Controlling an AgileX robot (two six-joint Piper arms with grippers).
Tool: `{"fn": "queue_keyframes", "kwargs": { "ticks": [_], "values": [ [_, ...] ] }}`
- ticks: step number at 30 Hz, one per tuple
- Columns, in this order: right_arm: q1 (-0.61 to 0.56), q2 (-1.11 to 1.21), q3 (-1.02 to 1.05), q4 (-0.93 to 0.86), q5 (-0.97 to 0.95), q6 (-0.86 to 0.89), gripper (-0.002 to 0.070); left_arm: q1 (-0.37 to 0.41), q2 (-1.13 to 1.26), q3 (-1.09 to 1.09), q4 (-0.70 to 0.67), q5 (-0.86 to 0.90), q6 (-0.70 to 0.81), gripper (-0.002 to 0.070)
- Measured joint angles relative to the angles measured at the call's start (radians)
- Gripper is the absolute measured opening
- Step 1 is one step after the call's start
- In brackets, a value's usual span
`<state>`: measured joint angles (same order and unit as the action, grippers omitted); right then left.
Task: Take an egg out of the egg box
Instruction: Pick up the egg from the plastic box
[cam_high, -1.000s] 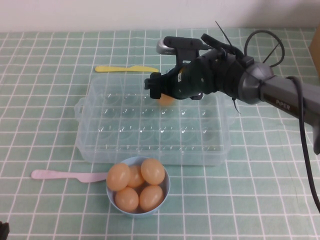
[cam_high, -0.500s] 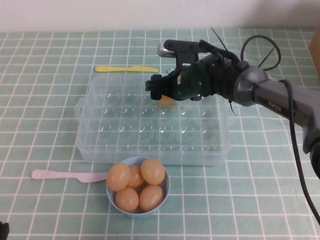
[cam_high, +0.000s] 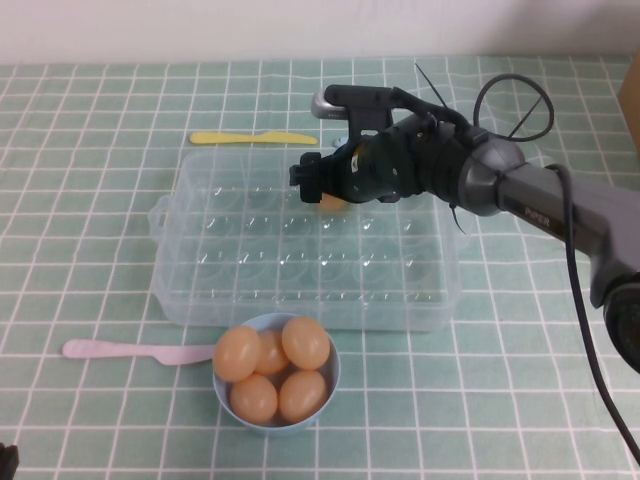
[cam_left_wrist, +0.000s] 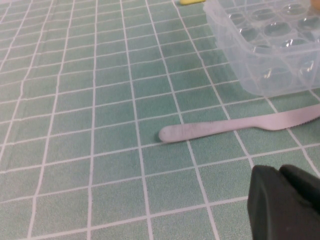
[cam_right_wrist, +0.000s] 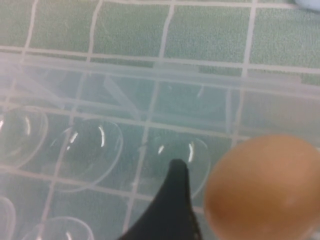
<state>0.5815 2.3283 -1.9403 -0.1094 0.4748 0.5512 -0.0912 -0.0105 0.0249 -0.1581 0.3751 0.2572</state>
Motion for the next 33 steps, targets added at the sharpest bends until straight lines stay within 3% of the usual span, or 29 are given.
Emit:
{"fn": "queue_keyframes", "kwargs": {
  "ticks": [19, 27, 33],
  "values": [
    [-0.004, 0.022, -0.006, -0.022, -0.024, -0.004, 0.0606, 0.000, 0.000, 0.000, 0.000, 0.000, 0.000, -0.0004],
    [-0.004, 0.022, -0.008, -0.026, -0.024, -0.047, 0.0482, 0.000, 0.000, 0.000, 0.000, 0.000, 0.000, -0.0004],
    [-0.004, 0.022, -0.008, -0.028, -0.024, -0.048, 0.0464, 0.000, 0.000, 0.000, 0.000, 0.000, 0.000, -0.0004]
  ]
}}
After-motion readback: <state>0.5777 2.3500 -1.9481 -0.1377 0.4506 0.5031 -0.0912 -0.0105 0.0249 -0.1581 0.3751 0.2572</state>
